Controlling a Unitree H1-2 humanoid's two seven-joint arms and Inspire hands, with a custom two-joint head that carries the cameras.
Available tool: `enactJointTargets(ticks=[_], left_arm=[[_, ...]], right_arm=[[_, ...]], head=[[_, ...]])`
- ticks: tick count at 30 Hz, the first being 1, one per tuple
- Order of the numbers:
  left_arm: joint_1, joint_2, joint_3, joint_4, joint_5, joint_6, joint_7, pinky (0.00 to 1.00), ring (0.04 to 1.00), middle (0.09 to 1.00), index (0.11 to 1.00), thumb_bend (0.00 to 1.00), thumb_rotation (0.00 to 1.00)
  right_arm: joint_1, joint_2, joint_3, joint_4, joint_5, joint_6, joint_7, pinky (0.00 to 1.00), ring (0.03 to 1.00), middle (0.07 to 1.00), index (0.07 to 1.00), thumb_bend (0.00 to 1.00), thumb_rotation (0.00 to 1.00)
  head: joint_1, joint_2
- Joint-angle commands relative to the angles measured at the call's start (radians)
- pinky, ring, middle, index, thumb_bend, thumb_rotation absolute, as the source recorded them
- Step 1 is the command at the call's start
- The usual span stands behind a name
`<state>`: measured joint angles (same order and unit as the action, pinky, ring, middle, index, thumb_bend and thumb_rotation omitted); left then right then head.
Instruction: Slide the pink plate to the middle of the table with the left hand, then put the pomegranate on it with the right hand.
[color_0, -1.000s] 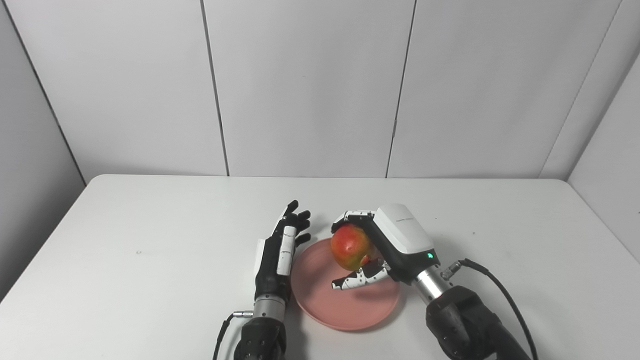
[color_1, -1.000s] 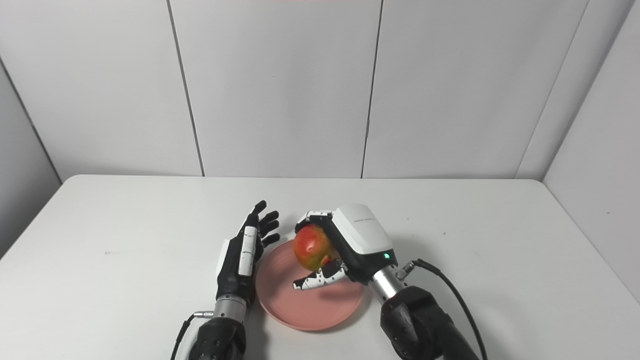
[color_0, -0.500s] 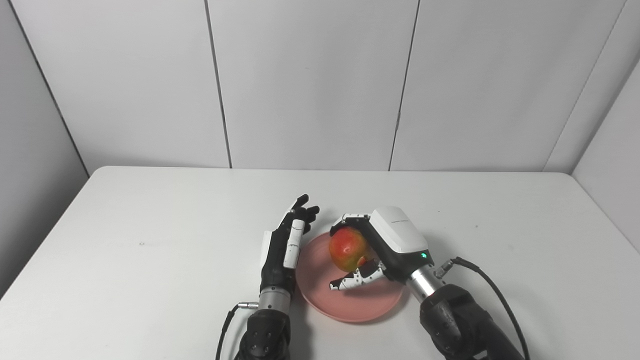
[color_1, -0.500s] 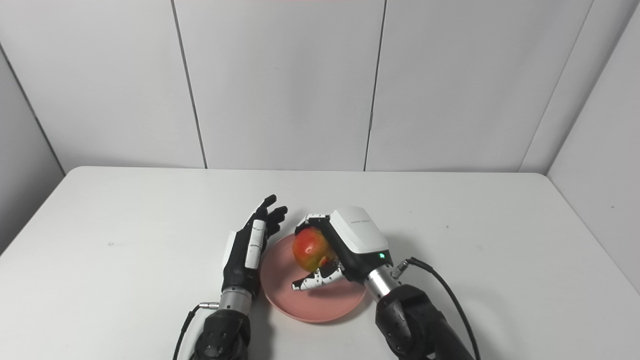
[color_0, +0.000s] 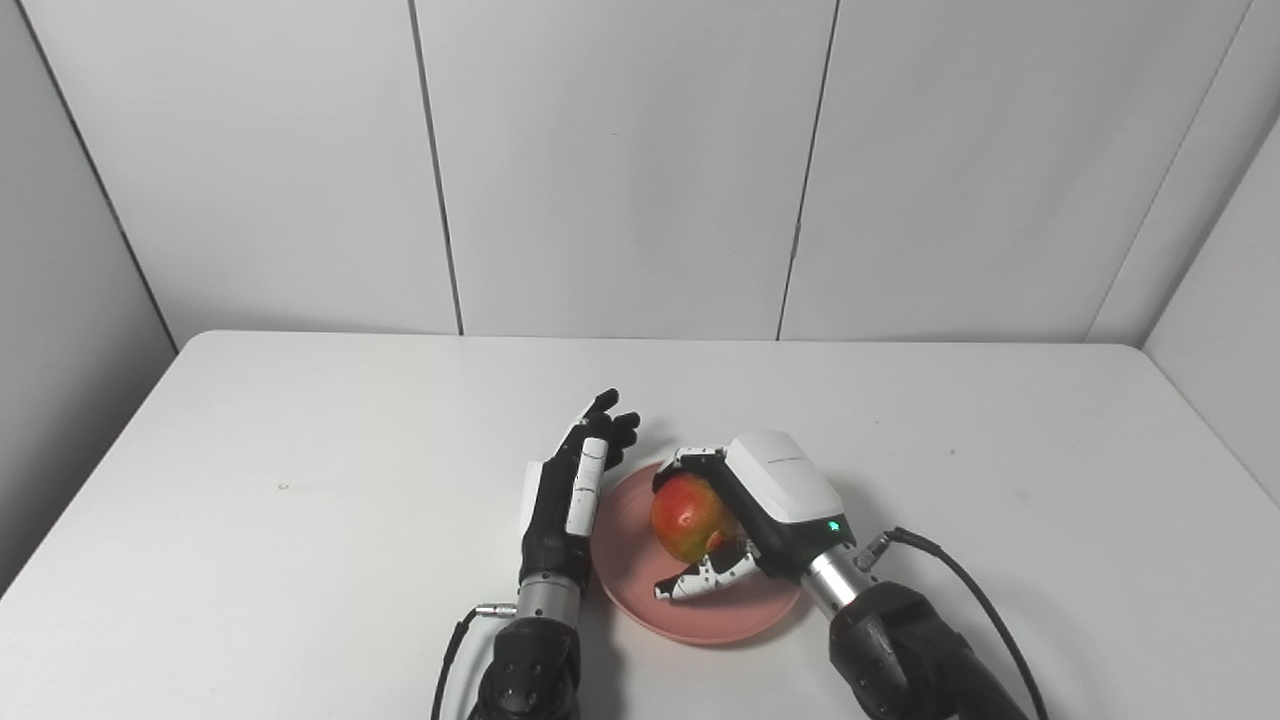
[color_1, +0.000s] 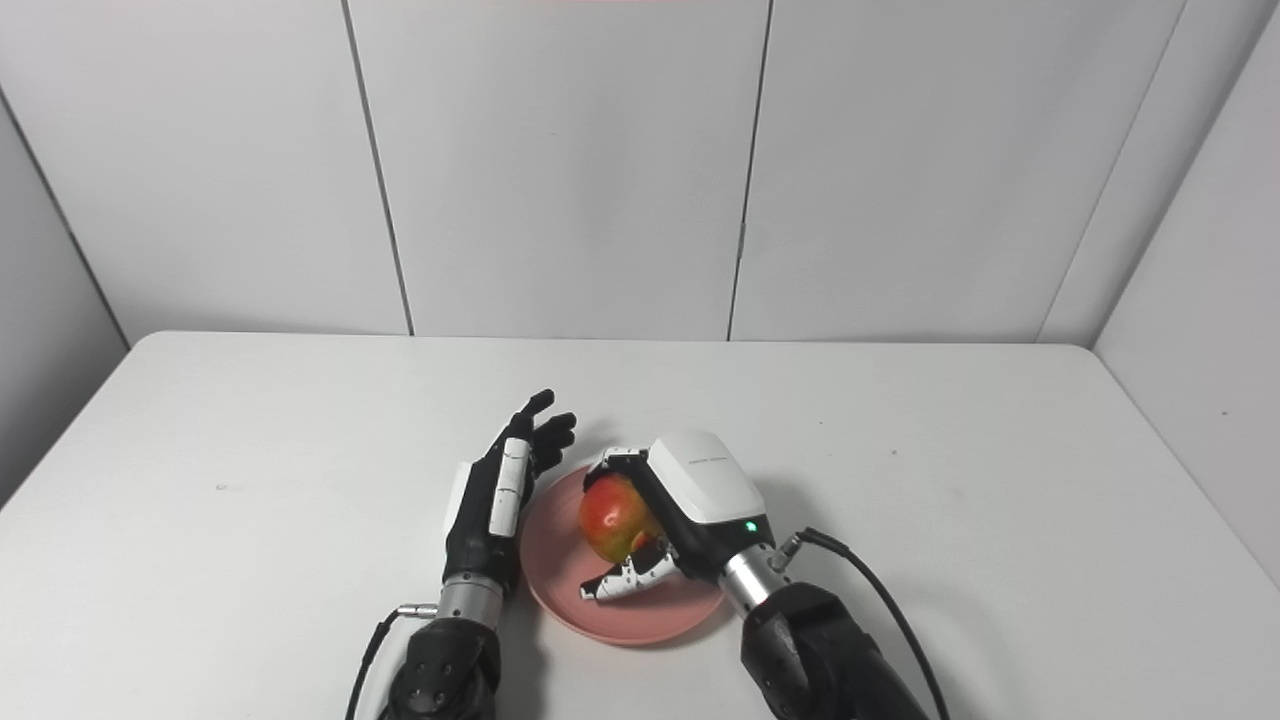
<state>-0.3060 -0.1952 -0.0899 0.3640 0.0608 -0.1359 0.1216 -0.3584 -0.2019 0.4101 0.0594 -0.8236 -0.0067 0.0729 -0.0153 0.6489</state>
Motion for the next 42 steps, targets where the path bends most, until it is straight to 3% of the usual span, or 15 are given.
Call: enactJointTargets(ticks=[1, 11, 12, 13, 14, 17, 20, 26, 33, 38, 42], left_arm=[[0.010, -0.033, -0.001, -0.018, -0.001, -0.001, 0.011, 0.83, 0.804, 0.788, 0.828, 0.85, 1.00], [0.012, -0.040, -0.001, -0.027, -0.006, 0.013, 0.013, 0.81, 0.798, 0.780, 0.820, 0.84, 1.00], [0.012, -0.041, -0.001, -0.027, -0.007, 0.013, 0.013, 0.81, 0.795, 0.778, 0.819, 0.84, 1.00], [0.011, -0.040, -0.002, -0.026, -0.009, 0.011, 0.011, 0.81, 0.794, 0.777, 0.819, 0.85, 1.00], [0.011, -0.040, -0.002, -0.026, -0.010, 0.009, 0.009, 0.80, 0.793, 0.776, 0.821, 0.85, 1.00], [0.011, -0.037, -0.007, -0.027, -0.011, 0.007, 0.006, 0.82, 0.813, 0.781, 0.826, 0.84, 1.00], [0.012, -0.034, -0.012, -0.031, -0.003, 0.006, 0.009, 0.82, 0.834, 0.796, 0.830, 0.85, 1.00], [0.016, -0.032, -0.015, -0.041, -0.012, 0.009, 0.002, 0.78, 0.827, 0.831, 0.836, 0.84, 1.00], [0.014, -0.031, -0.012, -0.034, -0.023, -0.010, -0.003, 0.77, 0.809, 0.830, 0.838, 0.82, 1.00], [0.014, -0.027, -0.013, -0.037, -0.022, -0.014, -0.001, 0.79, 0.813, 0.816, 0.830, 0.81, 1.00], [0.017, -0.027, -0.010, -0.049, -0.020, 0.000, 0.004, 0.86, 0.818, 0.784, 0.832, 0.81, 1.00]], right_arm=[[-0.031, 0.003, -0.010, -0.029, -0.006, -0.001, -0.010, 0.25, 0.358, 0.495, 0.494, 0.50, 0.17], [-0.034, -0.003, -0.006, -0.012, -0.022, 0.005, 0.016, 0.38, 0.495, 0.594, 0.497, 0.50, 0.18], [-0.034, -0.003, -0.007, -0.011, -0.023, 0.002, 0.018, 0.40, 0.511, 0.605, 0.588, 0.54, 0.42], [-0.034, -0.006, -0.008, -0.012, -0.022, -0.002, 0.022, 0.40, 0.516, 0.609, 0.619, 0.56, 0.51], [-0.034, -0.009, -0.009, -0.012, -0.018, -0.006, 0.025, 0.47, 0.563, 0.647, 0.665, 0.58, 0.72], [-0.033, -0.014, -0.014, -0.011, 0.002, -0.020, 0.032, 0.60, 0.677, 0.722, 0.722, 0.63, 0.92], [-0.030, -0.019, -0.016, -0.016, 0.015, -0.023, 0.038, 0.69, 0.751, 0.769, 0.750, 0.67, 0.99], [-0.029, -0.020, -0.009, -0.011, 0.015, -0.025, 0.029, 0.73, 0.772, 0.798, 0.769, 0.73, 1.00], [-0.032, -0.016, -0.012, -0.011, 0.030, -0.043, 0.013, 0.70, 0.761, 0.798, 0.773, 0.75, 1.00], [-0.026, -0.011, -0.030, -0.002, 0.064, -0.123, -0.083, 0.64, 0.731, 0.774, 0.761, 0.74, 1.00], [-0.017, 0.003, -0.052, 0.013, 0.075, -0.188, -0.181, 0.59, 0.707, 0.759, 0.734, 0.74, 1.00]], head=[[0.001, -0.001], [0.002, -0.002], [0.002, -0.002], [0.004, -0.002], [0.004, -0.002], [0.004, -0.002], [0.004, 0.002], [0.000, -0.001], [-0.003, 0.002], [0.004, 0.007], [-0.003, 0.004]])
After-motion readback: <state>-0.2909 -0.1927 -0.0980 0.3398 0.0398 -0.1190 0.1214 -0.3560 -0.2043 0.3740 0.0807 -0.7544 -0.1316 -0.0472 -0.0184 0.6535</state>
